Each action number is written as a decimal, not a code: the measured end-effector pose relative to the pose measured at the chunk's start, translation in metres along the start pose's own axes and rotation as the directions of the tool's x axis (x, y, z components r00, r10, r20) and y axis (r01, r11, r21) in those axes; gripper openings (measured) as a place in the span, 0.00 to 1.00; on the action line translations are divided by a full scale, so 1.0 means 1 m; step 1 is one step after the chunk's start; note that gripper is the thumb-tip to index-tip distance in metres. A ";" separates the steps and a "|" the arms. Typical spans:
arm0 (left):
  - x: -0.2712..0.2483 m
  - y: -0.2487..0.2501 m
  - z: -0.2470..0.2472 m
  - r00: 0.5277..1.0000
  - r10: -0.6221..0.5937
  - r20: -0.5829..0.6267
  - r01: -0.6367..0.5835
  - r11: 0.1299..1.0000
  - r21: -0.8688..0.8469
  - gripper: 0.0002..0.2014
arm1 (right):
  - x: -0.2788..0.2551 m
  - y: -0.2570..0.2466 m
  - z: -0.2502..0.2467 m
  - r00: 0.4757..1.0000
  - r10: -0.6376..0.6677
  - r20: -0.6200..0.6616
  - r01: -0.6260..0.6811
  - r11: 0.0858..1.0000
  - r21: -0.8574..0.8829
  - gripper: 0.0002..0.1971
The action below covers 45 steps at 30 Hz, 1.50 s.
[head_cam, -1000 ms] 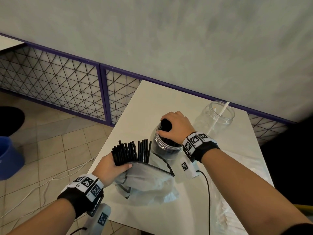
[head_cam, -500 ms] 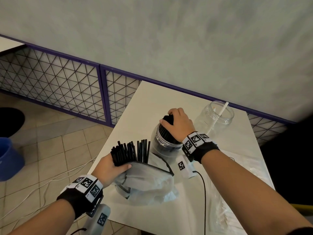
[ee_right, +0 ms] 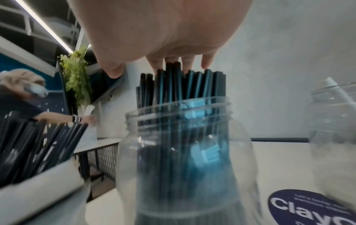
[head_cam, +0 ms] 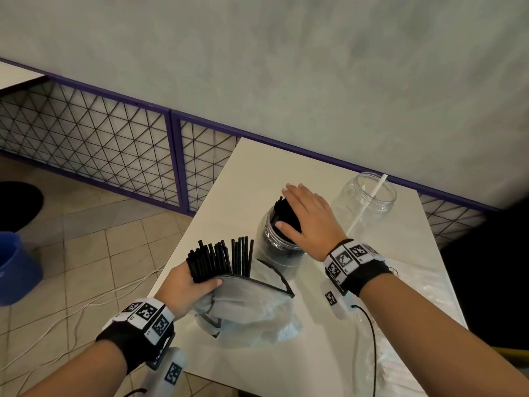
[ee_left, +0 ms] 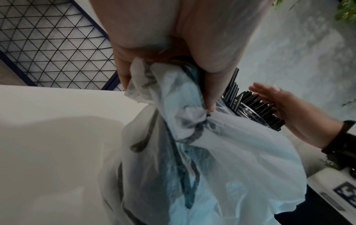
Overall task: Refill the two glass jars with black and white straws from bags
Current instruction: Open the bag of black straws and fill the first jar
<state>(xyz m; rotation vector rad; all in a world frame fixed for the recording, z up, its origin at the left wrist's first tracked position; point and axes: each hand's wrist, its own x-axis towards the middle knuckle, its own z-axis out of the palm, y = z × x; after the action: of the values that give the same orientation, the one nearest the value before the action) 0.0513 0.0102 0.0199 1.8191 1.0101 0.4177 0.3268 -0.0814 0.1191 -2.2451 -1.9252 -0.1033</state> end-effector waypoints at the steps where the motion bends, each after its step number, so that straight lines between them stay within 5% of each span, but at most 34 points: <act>1: 0.000 -0.001 0.000 1.000 0.000 0.003 0.000 1.000 0.001 0.18 | -0.002 0.002 0.003 0.998 -0.020 0.054 0.022 0.999 -0.029 0.39; 10: 0.000 0.002 0.000 1.000 -0.001 0.017 0.001 1.000 -0.003 0.22 | 0.031 -0.003 0.005 0.986 -0.039 0.160 0.056 0.993 -0.103 0.31; 19: 0.000 -0.005 -0.003 1.000 -0.020 0.010 0.021 0.999 -0.024 0.34 | 0.043 -0.011 0.003 0.959 0.238 -0.152 -0.171 0.918 0.358 0.13; 24: 0.001 -0.003 -0.003 1.000 -0.014 0.020 0.014 1.000 0.006 0.26 | 0.048 -0.011 0.002 0.967 0.237 0.094 -0.233 0.971 -0.051 0.24; 28: 0.001 -0.004 -0.001 1.000 0.002 0.026 -0.003 1.000 0.012 0.21 | 0.048 -0.008 -0.001 0.937 0.252 0.243 -0.253 0.967 -0.028 0.33; 37: -0.002 -0.002 0.001 1.000 0.014 0.011 -0.014 0.999 0.029 0.19 | 0.011 0.011 -0.018 0.982 0.187 -0.016 -0.181 0.965 0.188 0.35; 41: -0.003 0.000 0.001 0.999 0.032 0.030 -0.033 0.999 0.030 0.24 | -0.006 0.017 -0.007 0.988 0.149 0.041 -0.153 0.979 0.132 0.42; 45: -0.003 0.000 0.002 0.999 0.037 0.030 -0.038 0.999 0.030 0.26 | -0.012 0.024 0.002 0.991 0.132 0.004 -0.125 0.924 0.362 0.30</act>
<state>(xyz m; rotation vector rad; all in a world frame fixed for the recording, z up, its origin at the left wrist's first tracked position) 0.0509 0.0073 0.0191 1.8689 0.9683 0.3986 0.3484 -0.0965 0.1130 -2.0998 -1.6206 0.2283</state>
